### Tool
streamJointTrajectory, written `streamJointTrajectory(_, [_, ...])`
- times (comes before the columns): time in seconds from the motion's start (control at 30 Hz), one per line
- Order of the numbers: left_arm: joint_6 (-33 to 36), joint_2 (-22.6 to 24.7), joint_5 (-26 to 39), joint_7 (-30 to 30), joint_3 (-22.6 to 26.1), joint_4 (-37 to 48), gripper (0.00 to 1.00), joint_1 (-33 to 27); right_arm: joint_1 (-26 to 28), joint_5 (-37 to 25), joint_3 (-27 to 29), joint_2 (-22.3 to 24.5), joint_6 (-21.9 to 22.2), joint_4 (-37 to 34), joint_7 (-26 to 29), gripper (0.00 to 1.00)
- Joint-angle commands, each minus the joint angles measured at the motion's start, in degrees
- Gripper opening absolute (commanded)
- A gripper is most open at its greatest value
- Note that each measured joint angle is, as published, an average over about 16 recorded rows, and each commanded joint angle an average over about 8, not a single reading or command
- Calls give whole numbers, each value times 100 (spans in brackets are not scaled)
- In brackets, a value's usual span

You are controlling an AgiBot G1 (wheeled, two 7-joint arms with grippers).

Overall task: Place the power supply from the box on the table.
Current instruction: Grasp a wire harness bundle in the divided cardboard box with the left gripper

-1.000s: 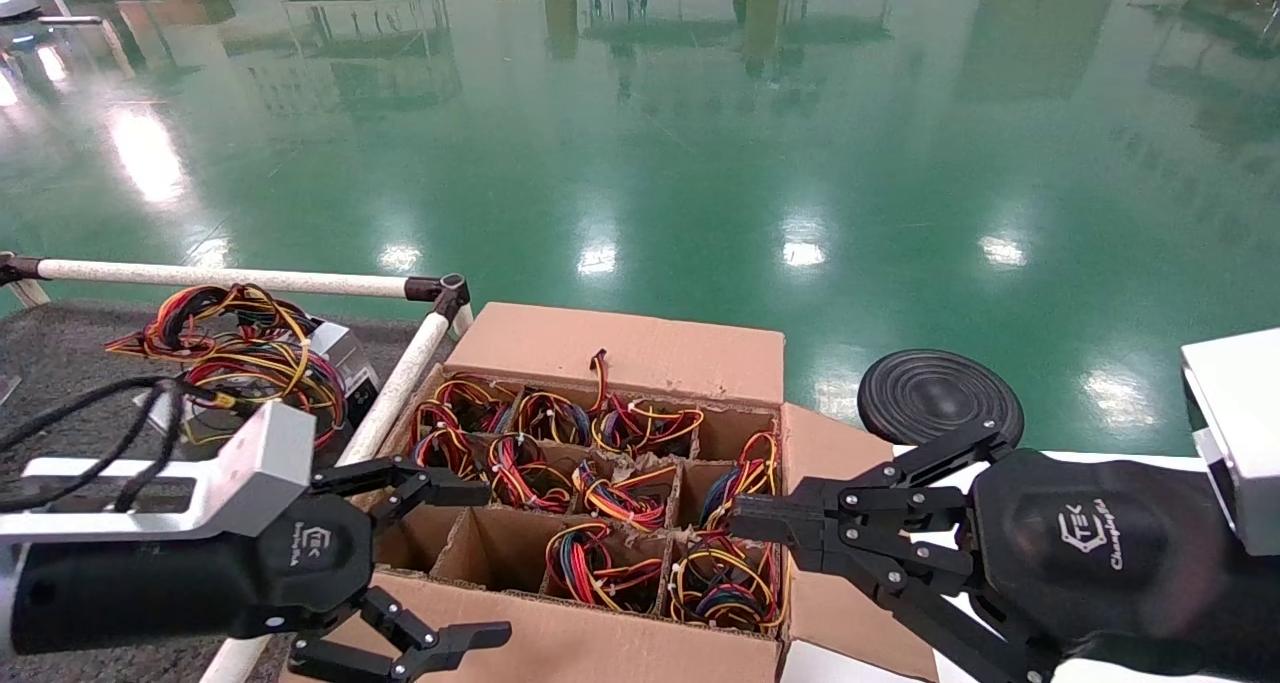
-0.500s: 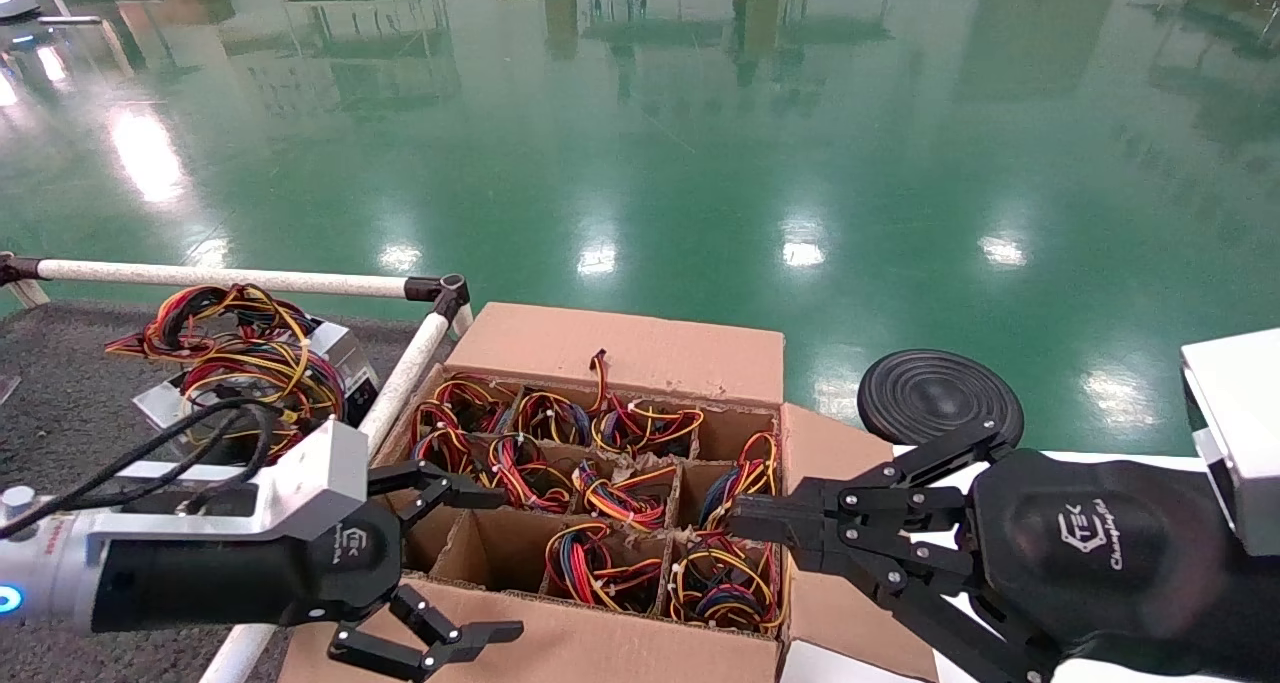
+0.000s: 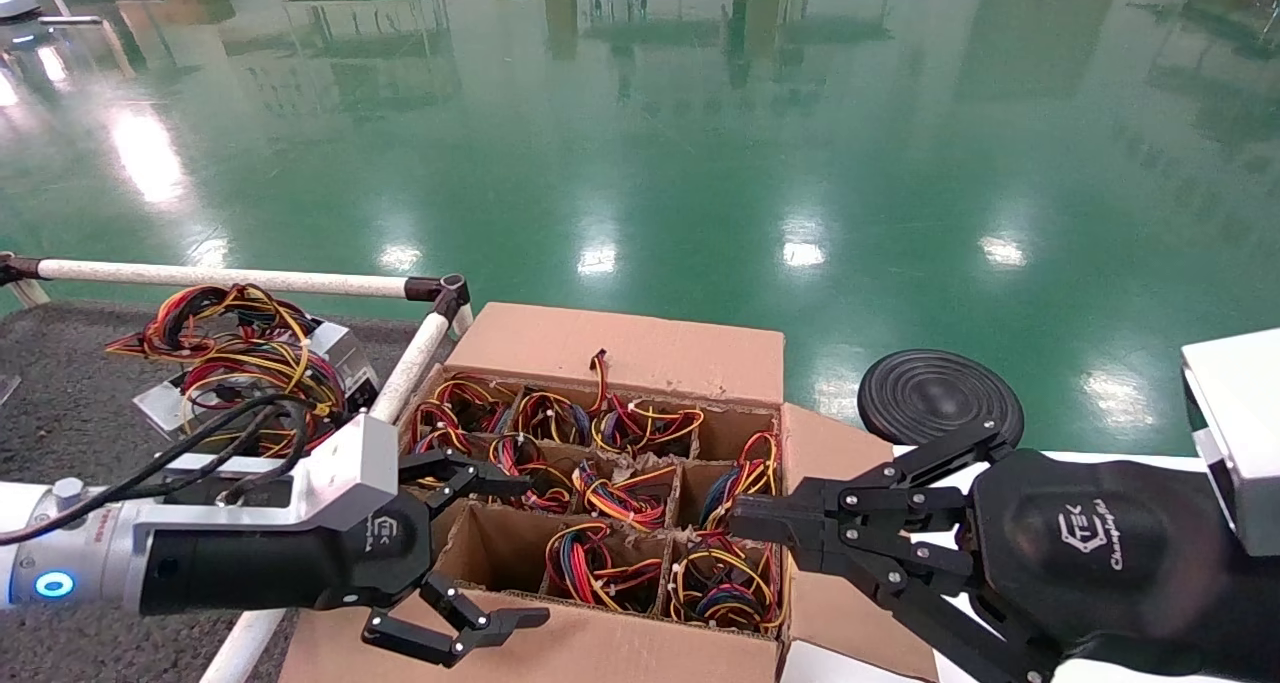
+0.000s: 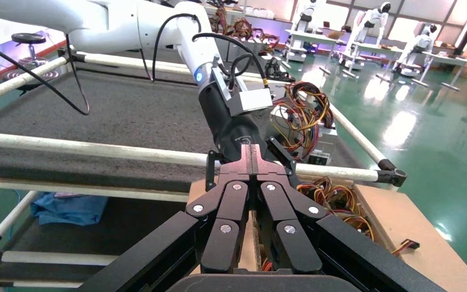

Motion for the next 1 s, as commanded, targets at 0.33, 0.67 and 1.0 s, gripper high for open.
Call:
streamJointTrajectory(0.33, [-176,109,43,245,140,197,100,-141,0,0,0,0,0,0,0,0])
streamJointTrajectory(0.67, [-379,217,129,476,320,429,100,-269,0,0,0,0,0,0,0,0])
streamJointTrajectory(1.0, [-568,336,184,725,529,696,100,-387,0,0,0,0,0,0,0,0])
